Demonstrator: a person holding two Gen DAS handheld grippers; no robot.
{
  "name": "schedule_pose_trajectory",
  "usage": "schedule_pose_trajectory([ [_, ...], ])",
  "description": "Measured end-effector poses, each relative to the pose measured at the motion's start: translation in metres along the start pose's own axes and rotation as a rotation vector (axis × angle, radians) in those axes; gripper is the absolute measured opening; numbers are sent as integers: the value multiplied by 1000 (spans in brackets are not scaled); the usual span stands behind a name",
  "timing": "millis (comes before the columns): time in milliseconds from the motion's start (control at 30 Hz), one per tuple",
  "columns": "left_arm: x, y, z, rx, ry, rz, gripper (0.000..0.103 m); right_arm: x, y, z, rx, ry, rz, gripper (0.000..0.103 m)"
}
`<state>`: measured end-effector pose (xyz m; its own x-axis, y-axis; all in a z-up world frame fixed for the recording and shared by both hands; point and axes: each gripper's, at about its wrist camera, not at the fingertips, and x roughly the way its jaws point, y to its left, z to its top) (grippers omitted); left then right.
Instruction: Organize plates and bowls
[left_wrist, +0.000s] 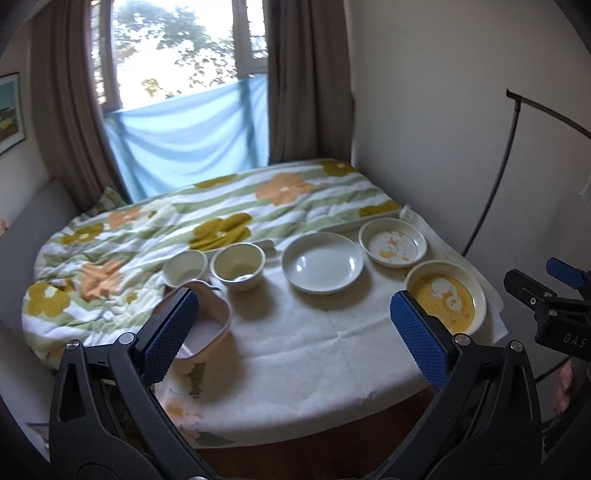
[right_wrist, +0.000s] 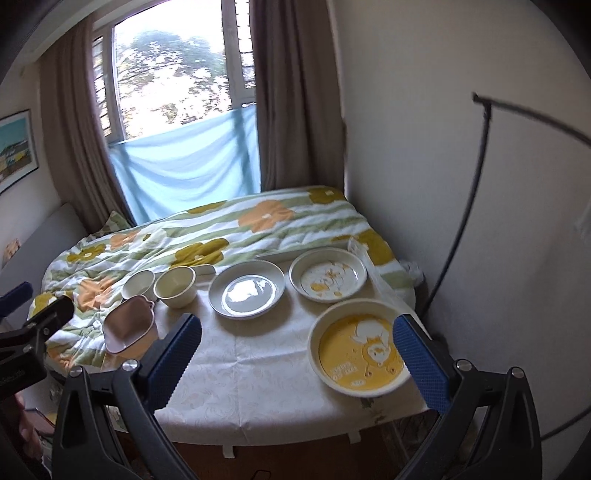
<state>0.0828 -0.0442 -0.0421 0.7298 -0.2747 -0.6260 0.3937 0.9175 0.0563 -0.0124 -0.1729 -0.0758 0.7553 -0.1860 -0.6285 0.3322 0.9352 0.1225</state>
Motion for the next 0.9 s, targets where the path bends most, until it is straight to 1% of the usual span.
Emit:
schedule_pose_trajectory([
  [100,44,-17,2,30,82,-101,103,17,-27,-16,67,54,-23,103],
  [233,103,-48,3,43,179,-256,103,43,-67,-32,158,119,-44,103],
  [267,117,-58,3,53,205,-287,103,51,-77,-36,179,134,-46,103],
  [333,149,-79,4,81,256,-321,103,68,-96,-41,214,161,-45,102],
  [433,198,-105,3,103,345,-392,102,95,-123,-49,268,208,-22,95],
  [500,225,-122,1,125,395,-429,99,113,-140,-57,310,241,-11,86],
  [533,240,-130,0,138,417,-443,96,122,-148,-59,334,254,9,83],
  [600,269,-146,-4,155,466,-476,91,141,-163,-66,381,281,41,71],
  [700,306,-164,-9,176,527,-504,82,169,-181,-72,432,321,73,62],
  [767,325,-173,-14,191,562,-517,70,181,-190,-75,450,341,78,59],
  [800,332,-177,-16,200,580,-523,67,187,-194,-75,456,351,75,58],
  [833,339,-180,-17,206,593,-530,59,189,-195,-76,459,359,74,56],
  [867,343,-183,-19,211,605,-539,53,191,-197,-76,460,364,78,52],
  [900,347,-185,-20,216,618,-545,50,194,-199,-77,460,369,81,46],
])
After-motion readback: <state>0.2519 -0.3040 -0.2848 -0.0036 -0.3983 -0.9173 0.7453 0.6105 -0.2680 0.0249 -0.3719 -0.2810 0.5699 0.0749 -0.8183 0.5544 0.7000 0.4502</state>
